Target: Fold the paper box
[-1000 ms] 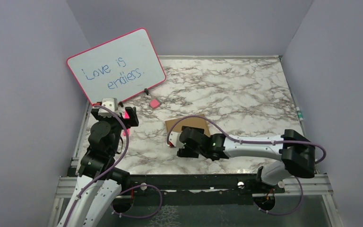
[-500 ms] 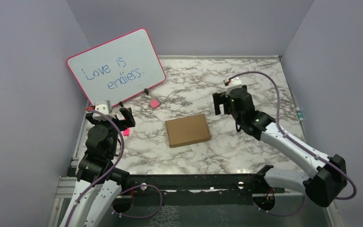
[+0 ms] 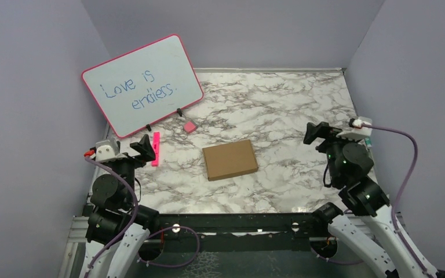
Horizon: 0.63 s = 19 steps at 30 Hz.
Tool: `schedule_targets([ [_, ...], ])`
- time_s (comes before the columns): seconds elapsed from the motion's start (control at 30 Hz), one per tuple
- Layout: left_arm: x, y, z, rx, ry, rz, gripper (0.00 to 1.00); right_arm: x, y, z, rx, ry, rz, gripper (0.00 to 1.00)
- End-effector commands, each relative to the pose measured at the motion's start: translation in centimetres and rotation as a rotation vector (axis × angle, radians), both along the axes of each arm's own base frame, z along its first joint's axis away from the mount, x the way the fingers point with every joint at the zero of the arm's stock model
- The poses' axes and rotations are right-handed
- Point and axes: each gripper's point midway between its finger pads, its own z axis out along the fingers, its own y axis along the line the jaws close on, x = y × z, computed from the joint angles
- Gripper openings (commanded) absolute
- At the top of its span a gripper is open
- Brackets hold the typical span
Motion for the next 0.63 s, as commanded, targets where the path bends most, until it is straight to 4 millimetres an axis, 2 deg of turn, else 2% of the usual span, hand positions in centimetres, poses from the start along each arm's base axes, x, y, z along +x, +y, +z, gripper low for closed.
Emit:
schedule_targets([
  [0.0, -1.3, 1.1, 1.4, -0.062, -0.069, 0.042, 0.99, -2.1, -1.9, 0.4, 0.053, -0.051, -0.049, 1.00],
  [0.2, -2.5, 1.6, 2.7, -0.105, -0.153, 0.043, 0.99, -3.1, -2.7, 1.4, 0.104, -0.134, -0.063, 1.00],
  [0.47, -1.9, 0.7, 2.6, -0.066, -0.136, 0.004, 0.99, -2.7, -2.1, 0.8, 0.094, -0.100, -0.042, 1.00],
  [0.6, -1.9, 1.0, 2.6, -0.062, -0.144, 0.017, 0.99, -2.5, -1.6, 0.9, 0.090, -0.107, -0.020, 1.00],
])
